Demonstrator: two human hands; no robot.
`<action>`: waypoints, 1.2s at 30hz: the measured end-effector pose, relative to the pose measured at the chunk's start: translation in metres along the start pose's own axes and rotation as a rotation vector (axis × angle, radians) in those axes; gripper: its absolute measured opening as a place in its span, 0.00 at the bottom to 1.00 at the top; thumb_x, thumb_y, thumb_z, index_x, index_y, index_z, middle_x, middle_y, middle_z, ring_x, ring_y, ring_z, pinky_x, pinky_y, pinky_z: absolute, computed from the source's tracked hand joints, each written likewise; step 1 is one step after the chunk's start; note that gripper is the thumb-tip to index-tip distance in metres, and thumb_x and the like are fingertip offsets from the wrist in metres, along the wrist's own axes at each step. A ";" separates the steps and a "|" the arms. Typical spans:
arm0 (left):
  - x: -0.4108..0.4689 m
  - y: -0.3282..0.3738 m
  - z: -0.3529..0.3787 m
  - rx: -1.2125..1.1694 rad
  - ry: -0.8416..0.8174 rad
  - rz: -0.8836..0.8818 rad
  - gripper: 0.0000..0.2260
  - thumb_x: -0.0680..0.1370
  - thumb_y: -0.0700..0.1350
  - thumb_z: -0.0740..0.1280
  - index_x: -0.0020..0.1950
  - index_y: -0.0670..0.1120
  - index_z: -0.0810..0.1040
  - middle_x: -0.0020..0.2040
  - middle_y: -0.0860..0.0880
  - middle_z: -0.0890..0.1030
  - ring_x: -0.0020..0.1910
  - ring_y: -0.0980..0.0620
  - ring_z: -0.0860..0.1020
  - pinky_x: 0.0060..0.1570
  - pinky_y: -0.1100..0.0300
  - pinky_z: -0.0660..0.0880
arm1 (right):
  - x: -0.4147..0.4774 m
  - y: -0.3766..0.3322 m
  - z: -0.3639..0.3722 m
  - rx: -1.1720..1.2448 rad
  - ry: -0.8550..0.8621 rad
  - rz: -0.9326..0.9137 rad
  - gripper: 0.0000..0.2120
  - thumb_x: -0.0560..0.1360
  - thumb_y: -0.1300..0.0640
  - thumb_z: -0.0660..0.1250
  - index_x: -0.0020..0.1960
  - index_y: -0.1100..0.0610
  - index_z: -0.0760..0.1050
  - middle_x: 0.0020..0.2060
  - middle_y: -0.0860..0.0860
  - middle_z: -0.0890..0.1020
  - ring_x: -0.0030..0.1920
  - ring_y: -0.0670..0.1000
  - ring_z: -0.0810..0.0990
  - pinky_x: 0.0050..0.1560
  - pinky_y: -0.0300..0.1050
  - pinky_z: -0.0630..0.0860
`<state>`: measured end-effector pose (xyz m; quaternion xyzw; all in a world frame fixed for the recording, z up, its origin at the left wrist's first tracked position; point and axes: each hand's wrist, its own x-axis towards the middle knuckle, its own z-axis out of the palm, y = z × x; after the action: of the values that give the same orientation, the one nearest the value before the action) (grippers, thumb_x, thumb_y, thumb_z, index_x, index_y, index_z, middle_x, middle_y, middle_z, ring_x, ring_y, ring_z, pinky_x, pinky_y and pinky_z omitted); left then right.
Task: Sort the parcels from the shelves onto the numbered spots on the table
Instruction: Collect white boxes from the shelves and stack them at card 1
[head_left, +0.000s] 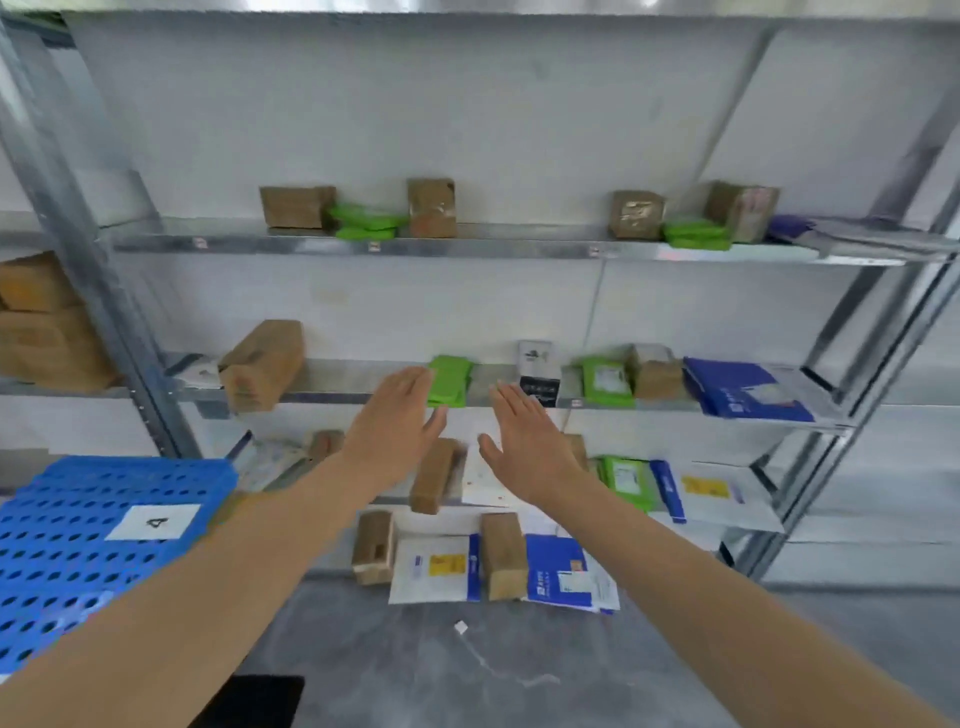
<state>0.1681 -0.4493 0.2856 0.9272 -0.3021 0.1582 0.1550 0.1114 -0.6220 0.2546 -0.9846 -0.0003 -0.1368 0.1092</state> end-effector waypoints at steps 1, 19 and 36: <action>0.010 0.014 0.011 -0.013 -0.012 0.014 0.24 0.81 0.50 0.59 0.72 0.38 0.65 0.71 0.41 0.69 0.70 0.43 0.66 0.70 0.51 0.63 | -0.004 0.021 -0.003 -0.008 -0.006 0.035 0.31 0.82 0.49 0.53 0.78 0.60 0.47 0.78 0.54 0.50 0.78 0.51 0.46 0.77 0.46 0.44; 0.103 0.037 0.205 -0.078 -0.262 0.026 0.23 0.82 0.52 0.55 0.75 0.42 0.62 0.75 0.45 0.64 0.74 0.47 0.61 0.73 0.55 0.55 | 0.066 0.171 0.096 0.066 -0.210 0.235 0.27 0.79 0.50 0.58 0.74 0.60 0.59 0.73 0.55 0.63 0.74 0.55 0.60 0.74 0.52 0.59; 0.197 -0.100 0.481 -0.063 -0.491 -0.180 0.24 0.83 0.50 0.52 0.77 0.41 0.56 0.77 0.45 0.60 0.76 0.48 0.57 0.74 0.57 0.52 | 0.207 0.284 0.345 0.246 -0.472 0.364 0.26 0.81 0.54 0.57 0.76 0.59 0.56 0.75 0.52 0.60 0.75 0.52 0.58 0.75 0.45 0.55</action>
<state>0.4762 -0.6576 -0.0916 0.9557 -0.2517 -0.0955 0.1194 0.4123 -0.8313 -0.0751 -0.9524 0.1337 0.1182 0.2472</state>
